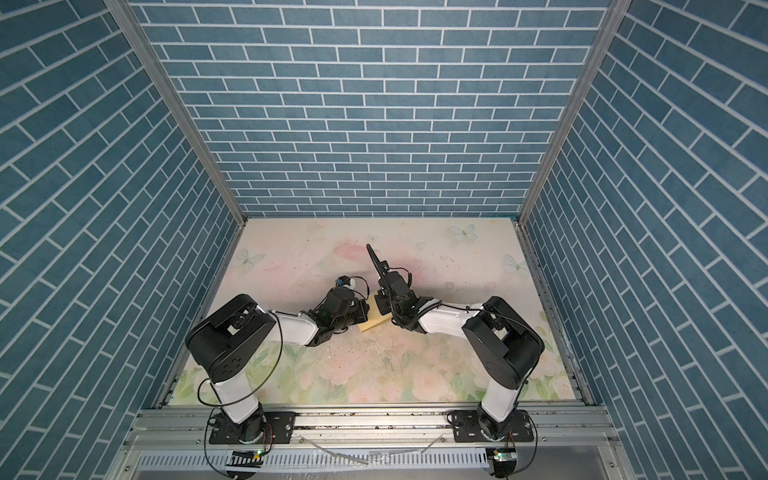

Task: Place the letter into the envelope and seal it
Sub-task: 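Lift the glue stick off the flap with right gripper while left draws back, then pass the white glue stick into the left gripper while right gripper releases it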

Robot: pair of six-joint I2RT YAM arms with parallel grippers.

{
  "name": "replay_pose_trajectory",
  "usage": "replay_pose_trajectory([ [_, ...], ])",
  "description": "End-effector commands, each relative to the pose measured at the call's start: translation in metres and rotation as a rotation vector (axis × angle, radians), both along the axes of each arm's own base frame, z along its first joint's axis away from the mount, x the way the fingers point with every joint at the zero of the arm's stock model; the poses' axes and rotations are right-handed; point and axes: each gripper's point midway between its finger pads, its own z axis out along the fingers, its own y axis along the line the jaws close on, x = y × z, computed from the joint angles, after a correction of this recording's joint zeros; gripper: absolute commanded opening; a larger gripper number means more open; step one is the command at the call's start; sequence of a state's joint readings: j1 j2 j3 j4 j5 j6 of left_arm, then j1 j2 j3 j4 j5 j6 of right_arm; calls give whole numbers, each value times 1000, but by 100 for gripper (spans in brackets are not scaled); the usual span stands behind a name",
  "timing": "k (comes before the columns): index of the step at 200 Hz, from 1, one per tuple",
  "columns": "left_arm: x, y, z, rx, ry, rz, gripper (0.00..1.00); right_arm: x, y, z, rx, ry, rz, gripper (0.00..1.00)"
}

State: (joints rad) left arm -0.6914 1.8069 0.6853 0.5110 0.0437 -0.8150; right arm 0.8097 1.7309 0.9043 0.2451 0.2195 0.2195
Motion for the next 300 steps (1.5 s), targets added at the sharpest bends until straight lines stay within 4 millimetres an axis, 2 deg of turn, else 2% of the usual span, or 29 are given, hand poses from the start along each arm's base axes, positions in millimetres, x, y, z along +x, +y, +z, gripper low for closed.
replay_pose_trajectory([
  [1,-43,47,-70,218,215,26,0,16,-52,-19,-187,8,-120,0],
  [59,-43,48,-70,220,215,27,0,27,-92,-29,-218,50,-257,0],
  [75,-43,47,-69,217,213,27,0,27,-93,-30,-206,62,-261,0],
  [110,-43,47,-69,215,213,27,0,26,-75,-25,-121,74,-210,0],
  [131,-42,47,-68,214,211,26,0,26,-63,-14,-43,67,-175,0],
  [157,-42,46,-67,212,210,26,0,24,-52,14,74,25,-145,0],
  [199,-41,46,-65,210,206,26,0,18,-52,69,252,-103,-131,0],
  [230,-39,43,-62,198,200,22,0,10,-53,90,318,-147,-109,0],
  [249,-36,38,-54,183,187,16,0,7,-53,98,344,-165,-98,0],
  [268,-30,31,-37,151,155,8,0,4,-51,104,366,-175,-78,0],
  [296,-19,19,5,89,80,-10,2,2,-53,113,403,-206,-79,0],
  [300,-11,13,20,67,47,-12,4,1,-53,115,408,-213,-78,0],
])
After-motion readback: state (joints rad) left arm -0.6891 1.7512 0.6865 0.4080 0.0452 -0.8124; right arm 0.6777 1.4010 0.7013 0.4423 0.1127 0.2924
